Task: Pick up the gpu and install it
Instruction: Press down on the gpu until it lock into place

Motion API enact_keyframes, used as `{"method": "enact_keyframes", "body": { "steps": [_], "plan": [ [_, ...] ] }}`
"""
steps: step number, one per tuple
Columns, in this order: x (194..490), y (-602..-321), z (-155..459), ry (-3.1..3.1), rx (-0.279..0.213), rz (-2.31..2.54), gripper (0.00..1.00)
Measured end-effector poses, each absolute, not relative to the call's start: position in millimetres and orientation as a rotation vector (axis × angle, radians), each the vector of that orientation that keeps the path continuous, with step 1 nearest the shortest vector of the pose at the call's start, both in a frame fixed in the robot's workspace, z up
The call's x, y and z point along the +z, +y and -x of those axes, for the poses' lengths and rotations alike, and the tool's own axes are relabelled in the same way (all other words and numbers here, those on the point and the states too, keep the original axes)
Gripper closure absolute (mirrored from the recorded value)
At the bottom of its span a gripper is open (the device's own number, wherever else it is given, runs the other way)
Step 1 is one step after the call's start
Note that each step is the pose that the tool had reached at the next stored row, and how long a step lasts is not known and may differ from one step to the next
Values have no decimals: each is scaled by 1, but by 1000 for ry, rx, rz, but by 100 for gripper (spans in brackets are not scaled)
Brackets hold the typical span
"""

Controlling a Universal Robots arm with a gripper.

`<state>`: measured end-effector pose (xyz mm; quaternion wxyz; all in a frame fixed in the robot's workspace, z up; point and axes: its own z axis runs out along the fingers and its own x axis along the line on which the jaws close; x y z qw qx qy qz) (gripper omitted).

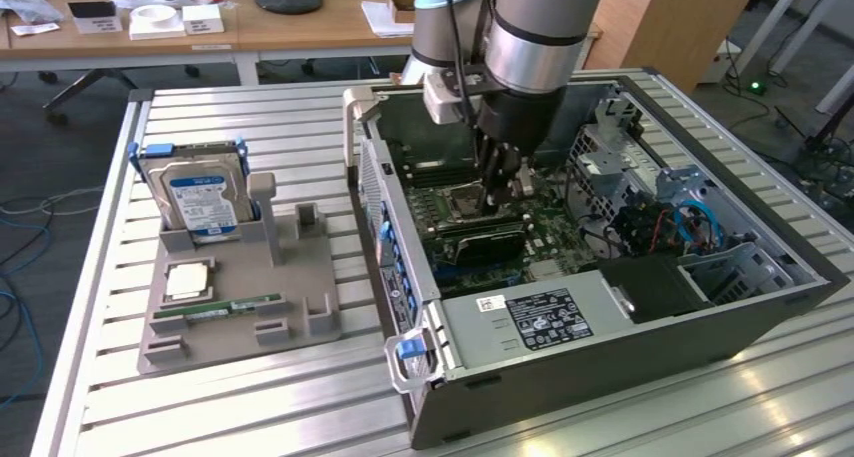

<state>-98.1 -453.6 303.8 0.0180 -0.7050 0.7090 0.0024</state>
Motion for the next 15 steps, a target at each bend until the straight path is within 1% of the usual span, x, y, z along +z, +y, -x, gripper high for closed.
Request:
{"method": "enact_keyframes", "body": {
  "steps": [9, 15],
  "plan": [
    [335, -454, 97, 2202, 7, 2190, 89],
    [336, -454, 97, 2202, 7, 2190, 89]
  ]
}}
